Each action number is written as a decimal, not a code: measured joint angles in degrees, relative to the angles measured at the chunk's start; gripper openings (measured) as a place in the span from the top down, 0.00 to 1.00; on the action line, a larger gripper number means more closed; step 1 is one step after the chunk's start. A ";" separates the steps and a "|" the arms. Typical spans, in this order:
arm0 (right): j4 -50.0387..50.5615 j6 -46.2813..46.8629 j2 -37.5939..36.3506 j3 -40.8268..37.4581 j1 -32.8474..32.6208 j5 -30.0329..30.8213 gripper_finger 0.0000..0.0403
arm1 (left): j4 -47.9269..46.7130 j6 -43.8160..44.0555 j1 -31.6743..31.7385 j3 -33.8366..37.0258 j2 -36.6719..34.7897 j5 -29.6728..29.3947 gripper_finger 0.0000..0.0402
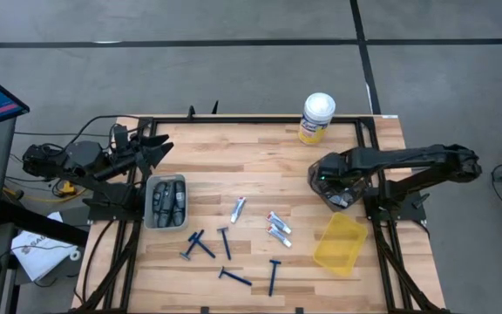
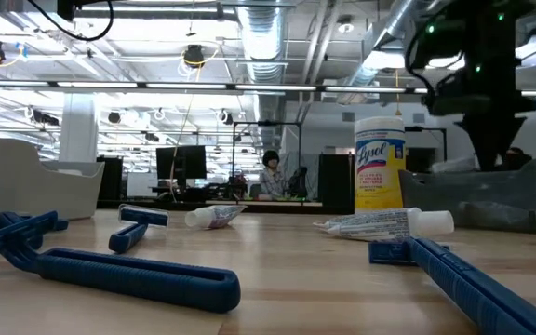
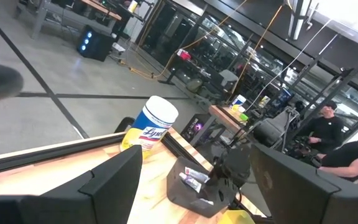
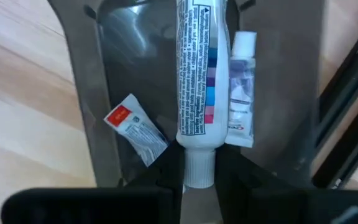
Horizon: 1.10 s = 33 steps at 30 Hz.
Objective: Pick & Place Travel size toiletries
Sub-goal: Put the white toothpaste into the black bin
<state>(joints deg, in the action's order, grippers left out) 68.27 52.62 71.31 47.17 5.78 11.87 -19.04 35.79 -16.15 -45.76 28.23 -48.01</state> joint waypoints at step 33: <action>-15.77 -9.41 9.16 19.15 -2.64 -3.14 0.42 | 3.69 10.61 -0.01 20.06 -13.99 5.66 0.27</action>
<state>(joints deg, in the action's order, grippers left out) 52.51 43.21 80.48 66.32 3.14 8.73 -15.35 46.40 -16.16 -25.70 14.24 -42.35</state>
